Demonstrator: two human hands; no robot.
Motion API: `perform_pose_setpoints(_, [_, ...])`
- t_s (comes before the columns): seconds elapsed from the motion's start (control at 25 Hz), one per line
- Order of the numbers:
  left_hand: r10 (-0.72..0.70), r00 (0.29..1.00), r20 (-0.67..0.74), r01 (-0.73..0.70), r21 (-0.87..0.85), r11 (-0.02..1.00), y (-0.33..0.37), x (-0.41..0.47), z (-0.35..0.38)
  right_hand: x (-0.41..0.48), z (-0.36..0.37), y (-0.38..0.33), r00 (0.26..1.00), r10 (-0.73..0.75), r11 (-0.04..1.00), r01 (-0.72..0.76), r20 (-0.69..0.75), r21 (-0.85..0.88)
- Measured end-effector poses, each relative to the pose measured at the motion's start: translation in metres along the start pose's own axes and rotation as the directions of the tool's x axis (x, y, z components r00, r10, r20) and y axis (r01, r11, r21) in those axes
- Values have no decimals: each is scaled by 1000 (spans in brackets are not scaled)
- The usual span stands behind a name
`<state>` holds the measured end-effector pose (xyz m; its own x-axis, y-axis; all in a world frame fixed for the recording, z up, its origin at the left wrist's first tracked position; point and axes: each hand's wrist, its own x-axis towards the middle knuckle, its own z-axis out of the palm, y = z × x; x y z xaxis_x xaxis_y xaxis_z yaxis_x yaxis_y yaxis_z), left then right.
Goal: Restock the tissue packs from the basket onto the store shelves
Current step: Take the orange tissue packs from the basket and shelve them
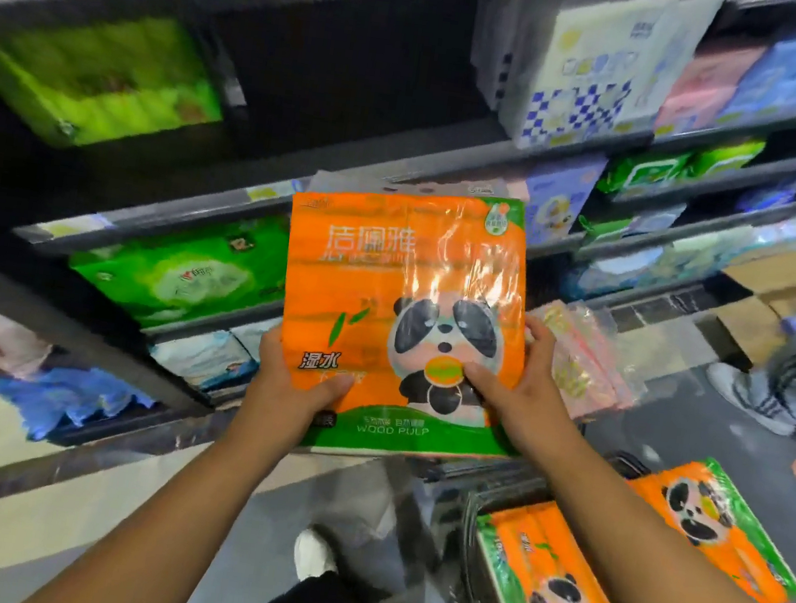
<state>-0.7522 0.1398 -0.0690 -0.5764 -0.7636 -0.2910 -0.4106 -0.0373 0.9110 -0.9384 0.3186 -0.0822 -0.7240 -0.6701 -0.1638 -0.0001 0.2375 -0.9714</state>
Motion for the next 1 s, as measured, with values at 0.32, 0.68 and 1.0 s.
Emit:
perform_pose_setpoints(0.32, [32,999,-1,-32,19,999,11,83,-75,78,80,-30,996,-4,999,0,94,49])
perform_pose_setpoints(0.68, [-3,1000,-8,3,53,999,47,204,-60,208,78,-52,996,33,999,-37,78,40])
perform_pose_setpoints(1.0, [-33,995,-92,41,91,995,64,308,-42,337,73,-47,990,29,998,-22,136,-56])
